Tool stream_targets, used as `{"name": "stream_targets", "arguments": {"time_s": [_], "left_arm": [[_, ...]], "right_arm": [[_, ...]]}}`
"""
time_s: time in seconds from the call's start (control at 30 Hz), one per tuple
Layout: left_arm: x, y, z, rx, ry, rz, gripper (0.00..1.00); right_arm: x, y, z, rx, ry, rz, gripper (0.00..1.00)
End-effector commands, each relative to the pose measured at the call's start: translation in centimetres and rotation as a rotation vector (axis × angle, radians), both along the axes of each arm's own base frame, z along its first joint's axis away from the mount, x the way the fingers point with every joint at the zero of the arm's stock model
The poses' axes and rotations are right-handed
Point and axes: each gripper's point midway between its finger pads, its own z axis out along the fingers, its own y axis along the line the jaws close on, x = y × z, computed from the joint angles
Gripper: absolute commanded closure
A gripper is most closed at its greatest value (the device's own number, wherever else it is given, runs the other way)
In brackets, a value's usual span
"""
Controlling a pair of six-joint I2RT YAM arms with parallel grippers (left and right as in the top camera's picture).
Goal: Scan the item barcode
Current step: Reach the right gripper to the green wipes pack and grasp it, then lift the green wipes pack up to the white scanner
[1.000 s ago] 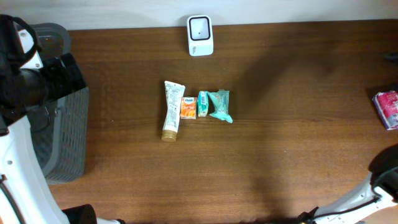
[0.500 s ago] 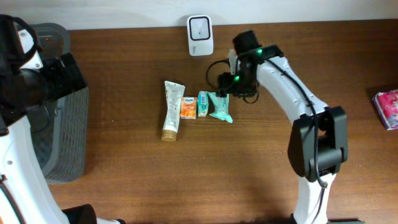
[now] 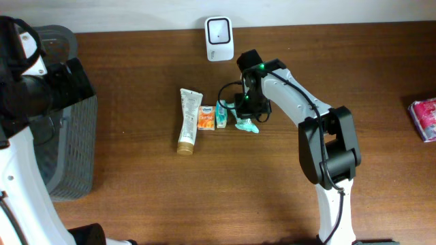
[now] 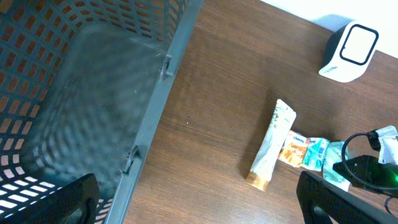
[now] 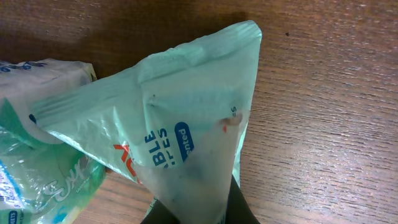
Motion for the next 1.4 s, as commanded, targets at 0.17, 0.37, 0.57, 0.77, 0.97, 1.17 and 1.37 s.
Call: {"name": "stream_targets", "arguments": {"time_s": [0.17, 0.37, 0.57, 0.77, 0.97, 1.17, 1.37], "left_arm": [[-0.2, 0.2, 0.2, 0.011, -0.004, -0.004, 0.01], [-0.2, 0.2, 0.2, 0.011, -0.004, -0.004, 0.01], [-0.2, 0.2, 0.2, 0.011, -0.004, -0.004, 0.01], [-0.2, 0.2, 0.2, 0.011, -0.004, -0.004, 0.01], [-0.2, 0.2, 0.2, 0.011, -0.004, -0.004, 0.01], [-0.2, 0.2, 0.2, 0.011, -0.004, -0.003, 0.01], [-0.2, 0.2, 0.2, 0.011, -0.004, -0.004, 0.01]], "right_arm": [[-4.2, 1.7, 11.7, 0.399, 0.333, -0.12, 0.96], [-6.6, 6.4, 19.1, 0.857, 0.609, -0.205, 0.96], [-2.7, 6.6, 15.1, 0.709, 0.329, -0.107, 0.96], [15.3, 2.5, 14.8, 0.303, -0.57, -0.258, 0.96], [21.2, 5.5, 16.5, 0.195, -0.984, -0.035, 0.96], [24.3, 6.9, 16.2, 0.259, -1.145, -0.048, 0.96], [25.3, 5.5, 15.7, 0.188, -1.188, -0.006, 0.96]]}}
